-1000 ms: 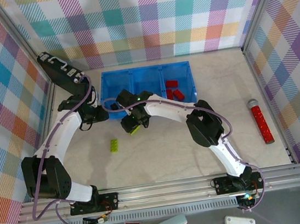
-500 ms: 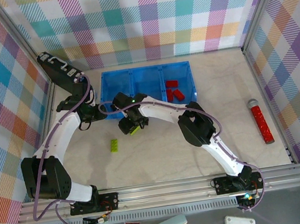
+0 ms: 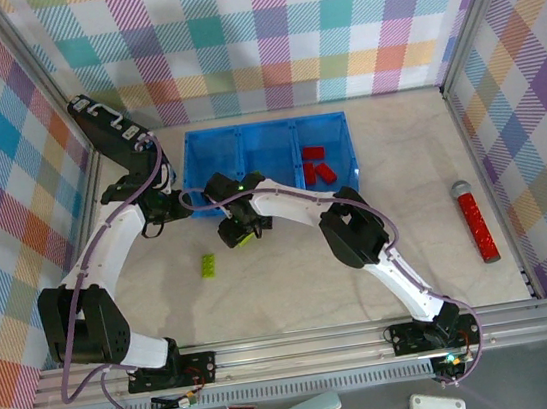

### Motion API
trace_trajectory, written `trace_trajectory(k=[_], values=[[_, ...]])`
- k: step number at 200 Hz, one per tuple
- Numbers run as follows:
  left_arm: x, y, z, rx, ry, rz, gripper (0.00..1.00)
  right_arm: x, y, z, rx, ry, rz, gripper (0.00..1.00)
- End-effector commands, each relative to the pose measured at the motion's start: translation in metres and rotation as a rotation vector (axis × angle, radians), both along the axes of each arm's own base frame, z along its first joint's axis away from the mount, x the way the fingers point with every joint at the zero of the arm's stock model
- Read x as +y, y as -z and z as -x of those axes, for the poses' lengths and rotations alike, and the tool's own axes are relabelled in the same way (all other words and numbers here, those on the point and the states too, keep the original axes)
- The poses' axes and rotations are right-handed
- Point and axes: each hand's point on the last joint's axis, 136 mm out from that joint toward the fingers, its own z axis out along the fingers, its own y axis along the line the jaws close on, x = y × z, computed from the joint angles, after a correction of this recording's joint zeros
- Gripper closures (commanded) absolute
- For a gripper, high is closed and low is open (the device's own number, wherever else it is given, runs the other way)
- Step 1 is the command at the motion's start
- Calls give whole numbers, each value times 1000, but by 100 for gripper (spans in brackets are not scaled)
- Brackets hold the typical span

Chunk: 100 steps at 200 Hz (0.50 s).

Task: Sort the legos into containers by color
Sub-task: Pick up the lego from the center of the table.

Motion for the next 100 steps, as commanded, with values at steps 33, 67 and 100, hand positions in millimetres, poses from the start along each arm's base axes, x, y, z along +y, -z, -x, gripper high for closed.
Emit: trace_trajectory(k=[33,67,100], values=[[1,-3,-1,-20,10,8,54,3,-13,9,25,-24,2,35],[2,-3,-2,-21,9,12,54,5,-32,11,24,-27,-29,36],[2,-3,-2,-16,6,15,54,8,-54,13,20,-31,-72,36]])
